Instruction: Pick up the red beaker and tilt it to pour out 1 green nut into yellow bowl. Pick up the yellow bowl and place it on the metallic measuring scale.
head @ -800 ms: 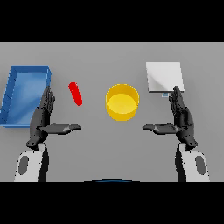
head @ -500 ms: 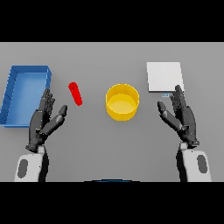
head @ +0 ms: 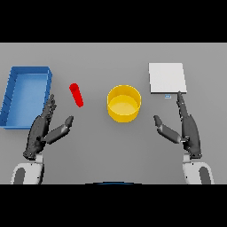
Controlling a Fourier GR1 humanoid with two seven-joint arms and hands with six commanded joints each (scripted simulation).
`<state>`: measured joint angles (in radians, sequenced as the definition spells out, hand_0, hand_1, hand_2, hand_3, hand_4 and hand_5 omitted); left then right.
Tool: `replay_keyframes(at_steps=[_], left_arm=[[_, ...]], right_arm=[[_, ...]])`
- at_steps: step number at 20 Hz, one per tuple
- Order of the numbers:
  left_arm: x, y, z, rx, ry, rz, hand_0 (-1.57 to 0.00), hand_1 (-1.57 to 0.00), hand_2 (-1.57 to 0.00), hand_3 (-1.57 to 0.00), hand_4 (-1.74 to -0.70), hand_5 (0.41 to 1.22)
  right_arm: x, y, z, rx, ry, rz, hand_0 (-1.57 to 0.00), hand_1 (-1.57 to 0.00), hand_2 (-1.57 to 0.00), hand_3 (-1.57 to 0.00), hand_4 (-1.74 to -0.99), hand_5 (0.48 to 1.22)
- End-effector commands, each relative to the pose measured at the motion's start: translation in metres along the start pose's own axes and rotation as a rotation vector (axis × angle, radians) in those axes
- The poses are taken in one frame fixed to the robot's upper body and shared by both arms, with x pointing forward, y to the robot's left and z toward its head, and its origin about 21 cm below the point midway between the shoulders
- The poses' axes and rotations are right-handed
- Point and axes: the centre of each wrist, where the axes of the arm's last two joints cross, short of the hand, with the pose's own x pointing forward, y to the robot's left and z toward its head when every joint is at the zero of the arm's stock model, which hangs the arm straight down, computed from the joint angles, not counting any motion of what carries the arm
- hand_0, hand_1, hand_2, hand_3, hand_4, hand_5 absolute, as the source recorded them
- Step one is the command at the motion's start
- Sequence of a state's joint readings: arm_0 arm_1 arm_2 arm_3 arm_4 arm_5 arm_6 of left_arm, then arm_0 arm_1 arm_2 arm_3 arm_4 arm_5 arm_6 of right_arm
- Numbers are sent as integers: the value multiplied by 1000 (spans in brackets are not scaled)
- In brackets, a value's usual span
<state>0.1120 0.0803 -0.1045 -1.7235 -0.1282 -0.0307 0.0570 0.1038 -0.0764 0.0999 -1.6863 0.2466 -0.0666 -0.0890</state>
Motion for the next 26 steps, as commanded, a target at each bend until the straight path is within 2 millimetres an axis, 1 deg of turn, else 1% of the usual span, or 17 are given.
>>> replay_keyframes(at_steps=[1, 4, 5, 8, 9, 10, 11, 14, 15, 16, 17, 18, 19, 20, 23, 25, 26], left_arm=[[-3, -6, -4, -6, 3, 1, 1, 1, 1, 1, -1163, 604], [-10, -17, -20, -27, -6, -3, 1, 1, 1, 1, -1208, 615], [-15, -16, -25, -29, -6, -15, 1, 1, 1, 1, -1219, 622], [-18, -20, -47, -26, 12, -47, 1, 1, 1, 1, -1233, 636], [-17, -18, -55, -23, 10, -49, 1, 1, 1, 1, -1240, 641], [-20, -19, -59, -23, 22, -48, 1, 1, 1, 1, -1248, 650], [-22, -21, -64, -24, 18, -51, 1, 1, 1, 1, -1255, 660], [-28, -24, -79, -25, 17, -53, 1, 1, 1, 1, -1271, 677], [-27, -23, -84, -23, 16, -52, 1, 1, 1, 1, -1276, 680], [-28, -23, -87, -30, 19, -50, 1, 1, 1, 1, -1280, 682], [-26, -25, -93, -34, 20, -54, 1, 1, 1, 1, -1287, 685], [-29, -25, -95, -43, 20, -56, 1, 1, 1, 1, -1292, 688], [-27, -30, -99, -44, 25, -58, 1, 1, 1, 1, -1298, 689], [-27, -30, -105, -43, 30, -73, 1, 1, 1, 1, -1298, 691], [-24, -32, -115, -45, 30, -70, 1, 1, 1, 1, -1290, 684], [-25, -33, -117, -43, 31, -70, 1, 1, 1, 1, -1289, 683], [-24, -34, -124, -43, 47, -70, 1, 1, 1, 1, -1289, 683]], right_arm=[[1, 3, -3, 6, 8, -20, 1, 1, 1, 1, -1212, 607], [-3, 1, -1, 20, -2, -4, 1, 1, 1, 1, -1236, 623], [-4, -2, 1, 17, -10, -4, 1, 1, 1, 1, -1246, 627], [0, -1, -4, 21, -10, -31, 1, 1, 1, 1, -1267, 632], [0, -2, -3, 19, -13, -34, 1, 1, 1, 1, -1273, 632], [-1, -3, -1, 23, -19, -40, 1, 1, 1, 1, -1280, 634], [-1, -4, -1, 23, -22, -28, 1, 1, 1, 1, -1281, 635], [1, 1, 1, 19, -26, -27, 1, 1, 1, 1, -1268, 635], [-2, -1, 4, 19, -12, -24, 1, 1, 1, 1, -1267, 635], [-2, -4, 2, 12, -7, -25, 1, 1, 1, 1, -1266, 635], [1, 0, -1, 10, -7, -30, 1, 1, 1, 1, -1269, 638], [0, -2, 2, 17, -17, -24, 1, 1, 1, 1, -1267, 640], [2, -3, 0, 14, -13, -30, 1, 1, 1, 1, -1270, 642], [0, -5, 1, 16, -12, -25, 1, 1, 1, 1, -1272, 644], [-1, -5, 2, 12, -17, -27, 1, 1, 1, 1, -1269, 643], [0, -4, -1, 14, -12, -35, 1, 1, 1, 1, -1268, 641], [2, -6, -3, 11, -5, -37, 1, 1, 1, 1, -1265, 638]])
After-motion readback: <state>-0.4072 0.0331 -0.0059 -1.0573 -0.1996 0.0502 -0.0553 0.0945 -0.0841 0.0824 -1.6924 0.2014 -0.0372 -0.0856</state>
